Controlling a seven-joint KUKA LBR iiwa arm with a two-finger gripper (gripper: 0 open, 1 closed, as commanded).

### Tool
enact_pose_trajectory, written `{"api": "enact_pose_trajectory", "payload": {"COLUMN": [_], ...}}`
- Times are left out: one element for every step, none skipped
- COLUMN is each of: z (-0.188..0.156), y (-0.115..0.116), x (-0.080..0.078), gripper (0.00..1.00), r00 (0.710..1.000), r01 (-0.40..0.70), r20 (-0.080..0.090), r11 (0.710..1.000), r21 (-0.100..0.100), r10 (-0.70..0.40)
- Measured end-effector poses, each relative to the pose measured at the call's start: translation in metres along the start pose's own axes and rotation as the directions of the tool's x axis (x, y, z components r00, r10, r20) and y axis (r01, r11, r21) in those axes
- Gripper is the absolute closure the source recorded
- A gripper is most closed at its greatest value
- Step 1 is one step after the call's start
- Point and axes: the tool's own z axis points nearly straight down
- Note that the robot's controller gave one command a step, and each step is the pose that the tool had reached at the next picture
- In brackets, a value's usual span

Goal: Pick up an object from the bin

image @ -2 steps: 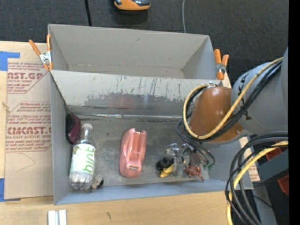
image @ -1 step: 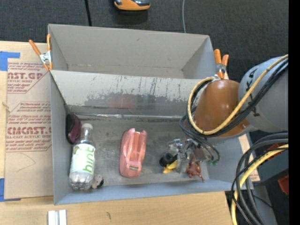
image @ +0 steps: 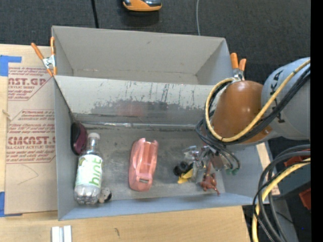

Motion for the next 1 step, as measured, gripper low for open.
{"api": "enact_pose_trajectory", "payload": {"z": [-0.0197], "y": [0.0004], "x": [0.0005], "gripper": [1.00], "r00": [1.000], "r01": [0.000], "r20": [0.000], "r11": [1.000], "r21": [0.000], "r10": [0.000]}}
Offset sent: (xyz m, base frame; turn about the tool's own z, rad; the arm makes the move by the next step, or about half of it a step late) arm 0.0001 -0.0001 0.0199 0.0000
